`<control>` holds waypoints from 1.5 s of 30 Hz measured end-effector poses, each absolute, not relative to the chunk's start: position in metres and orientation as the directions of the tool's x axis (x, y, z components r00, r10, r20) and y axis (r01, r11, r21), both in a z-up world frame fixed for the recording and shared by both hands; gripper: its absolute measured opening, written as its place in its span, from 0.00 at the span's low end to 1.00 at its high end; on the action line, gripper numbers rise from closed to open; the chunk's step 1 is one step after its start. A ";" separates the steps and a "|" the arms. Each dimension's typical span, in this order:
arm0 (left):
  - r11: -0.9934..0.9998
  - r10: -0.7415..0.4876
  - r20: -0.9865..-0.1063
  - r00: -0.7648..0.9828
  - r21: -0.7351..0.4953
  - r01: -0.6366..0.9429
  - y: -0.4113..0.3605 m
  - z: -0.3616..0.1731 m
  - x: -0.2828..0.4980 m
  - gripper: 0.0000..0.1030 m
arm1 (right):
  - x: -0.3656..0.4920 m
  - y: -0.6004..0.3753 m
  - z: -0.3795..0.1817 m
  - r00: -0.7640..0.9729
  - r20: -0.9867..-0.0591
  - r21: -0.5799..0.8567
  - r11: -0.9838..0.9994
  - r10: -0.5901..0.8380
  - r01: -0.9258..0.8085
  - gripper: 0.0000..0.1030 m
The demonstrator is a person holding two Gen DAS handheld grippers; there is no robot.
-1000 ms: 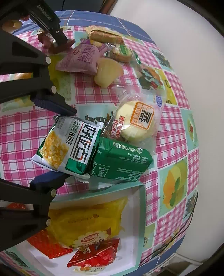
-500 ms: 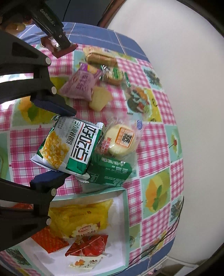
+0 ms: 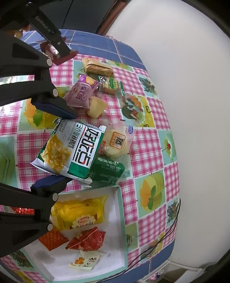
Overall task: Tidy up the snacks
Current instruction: 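Carry green-white packet into tray with right tool while left tool carries biscuit packet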
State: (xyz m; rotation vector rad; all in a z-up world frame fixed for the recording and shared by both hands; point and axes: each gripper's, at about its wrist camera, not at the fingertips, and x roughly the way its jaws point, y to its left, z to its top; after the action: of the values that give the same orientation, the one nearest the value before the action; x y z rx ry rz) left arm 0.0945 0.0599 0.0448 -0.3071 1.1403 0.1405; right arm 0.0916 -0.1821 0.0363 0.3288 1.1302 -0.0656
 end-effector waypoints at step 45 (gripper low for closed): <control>0.953 -0.179 -0.915 0.362 -0.069 0.296 -0.241 0.048 0.055 0.59 | 0.011 -0.452 0.034 0.442 -0.895 0.264 0.729 -0.059 0.632 0.60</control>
State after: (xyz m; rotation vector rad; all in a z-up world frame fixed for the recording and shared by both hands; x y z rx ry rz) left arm 0.0549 -0.2412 0.0483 0.1137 1.1614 -0.3064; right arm 0.0110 -0.4516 0.0341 0.6396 1.0348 -0.4665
